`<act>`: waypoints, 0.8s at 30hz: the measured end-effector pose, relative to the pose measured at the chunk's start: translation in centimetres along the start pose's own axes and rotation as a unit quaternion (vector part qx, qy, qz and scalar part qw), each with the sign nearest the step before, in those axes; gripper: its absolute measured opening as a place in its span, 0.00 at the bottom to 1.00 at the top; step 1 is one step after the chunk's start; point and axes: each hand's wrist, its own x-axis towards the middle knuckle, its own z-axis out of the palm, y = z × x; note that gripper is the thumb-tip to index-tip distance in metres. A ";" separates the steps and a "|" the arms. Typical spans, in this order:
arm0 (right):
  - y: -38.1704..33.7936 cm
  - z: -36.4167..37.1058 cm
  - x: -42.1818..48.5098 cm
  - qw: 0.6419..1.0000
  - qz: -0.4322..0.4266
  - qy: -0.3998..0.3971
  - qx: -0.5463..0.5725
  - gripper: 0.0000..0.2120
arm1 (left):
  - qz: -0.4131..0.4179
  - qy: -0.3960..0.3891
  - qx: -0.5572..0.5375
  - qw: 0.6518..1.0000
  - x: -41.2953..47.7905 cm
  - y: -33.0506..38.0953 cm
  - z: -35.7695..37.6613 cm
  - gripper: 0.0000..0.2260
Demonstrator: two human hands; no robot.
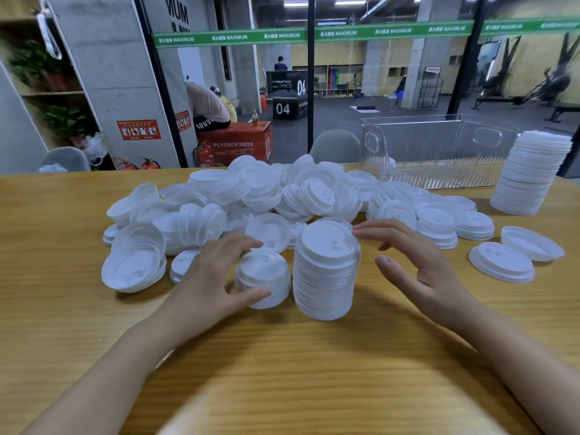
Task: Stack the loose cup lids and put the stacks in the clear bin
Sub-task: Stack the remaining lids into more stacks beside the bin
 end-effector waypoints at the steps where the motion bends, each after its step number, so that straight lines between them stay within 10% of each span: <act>1: 0.0 0.0 0.0 1.000 0.001 0.001 0.000 0.16 | -0.006 -0.016 0.027 1.000 -0.4 -0.4 0.1 0.31; 11: 0.1 0.1 0.0 1.000 0.005 0.005 0.000 0.14 | -0.028 -0.030 0.030 0.999 -0.6 -0.1 0.1 0.28; 24: 0.2 0.2 0.0 1.000 0.005 0.015 -0.018 0.16 | -0.070 0.142 -0.164 0.974 0.3 2.1 -0.8 0.27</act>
